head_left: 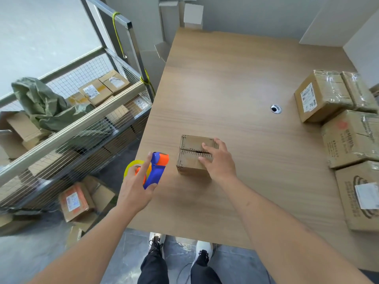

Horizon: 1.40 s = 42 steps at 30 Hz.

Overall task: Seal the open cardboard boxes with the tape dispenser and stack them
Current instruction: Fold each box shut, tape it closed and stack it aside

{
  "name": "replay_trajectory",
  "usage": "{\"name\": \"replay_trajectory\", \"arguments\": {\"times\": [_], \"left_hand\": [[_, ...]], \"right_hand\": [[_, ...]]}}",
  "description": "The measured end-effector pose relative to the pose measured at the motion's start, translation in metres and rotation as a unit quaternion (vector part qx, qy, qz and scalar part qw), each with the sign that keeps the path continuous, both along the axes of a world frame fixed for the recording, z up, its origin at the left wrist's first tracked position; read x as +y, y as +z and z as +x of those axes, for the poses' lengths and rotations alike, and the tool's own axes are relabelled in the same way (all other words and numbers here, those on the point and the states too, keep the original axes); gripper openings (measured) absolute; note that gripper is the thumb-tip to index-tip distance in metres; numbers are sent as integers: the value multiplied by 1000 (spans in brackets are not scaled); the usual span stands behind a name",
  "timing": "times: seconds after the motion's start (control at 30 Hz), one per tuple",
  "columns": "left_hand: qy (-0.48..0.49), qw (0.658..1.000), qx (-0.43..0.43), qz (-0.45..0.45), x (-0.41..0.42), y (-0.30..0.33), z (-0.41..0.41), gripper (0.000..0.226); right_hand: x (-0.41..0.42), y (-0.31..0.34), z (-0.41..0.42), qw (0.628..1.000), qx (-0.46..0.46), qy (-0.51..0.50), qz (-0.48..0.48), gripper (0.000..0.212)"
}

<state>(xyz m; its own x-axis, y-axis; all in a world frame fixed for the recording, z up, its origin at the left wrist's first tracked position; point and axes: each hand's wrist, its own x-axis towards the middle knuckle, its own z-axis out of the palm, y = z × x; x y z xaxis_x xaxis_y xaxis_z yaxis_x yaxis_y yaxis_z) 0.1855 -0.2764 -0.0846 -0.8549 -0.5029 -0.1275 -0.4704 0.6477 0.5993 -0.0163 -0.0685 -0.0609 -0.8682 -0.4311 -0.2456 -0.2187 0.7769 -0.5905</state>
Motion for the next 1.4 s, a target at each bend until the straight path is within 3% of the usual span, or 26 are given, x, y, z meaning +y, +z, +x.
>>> {"name": "replay_trajectory", "arguments": {"times": [0.2,0.4,0.5,0.7,0.8,0.87,0.97,1.07,1.4], "left_hand": [[-161,985,65,-17,-12,55,-44,104],[-316,947,11,-51,3,74,-82,97],[-351,933,-19,-84,5,72,-83,95],[-358,928,-43,-97,6,69,-82,92],[-362,925,-49,-105,8,72,-83,93],[-363,924,-51,-112,10,73,-83,94],[-365,921,-52,-123,13,74,-85,93],[-362,920,-66,-136,15,75,-86,95],[-357,921,-88,-132,17,78,-87,94]], "right_hand": [[15,-12,30,999,-1,6,-51,47],[36,-16,33,995,-12,21,-100,46],[48,-19,23,985,-61,47,-158,61],[59,-18,9,974,-103,121,-162,76],[59,-10,3,980,-32,128,-147,58],[56,-4,-1,973,-10,112,-202,35],[46,6,-2,944,-137,45,-296,18],[37,7,-1,933,-208,55,-288,14],[30,5,-4,934,-227,39,-274,16]]}}
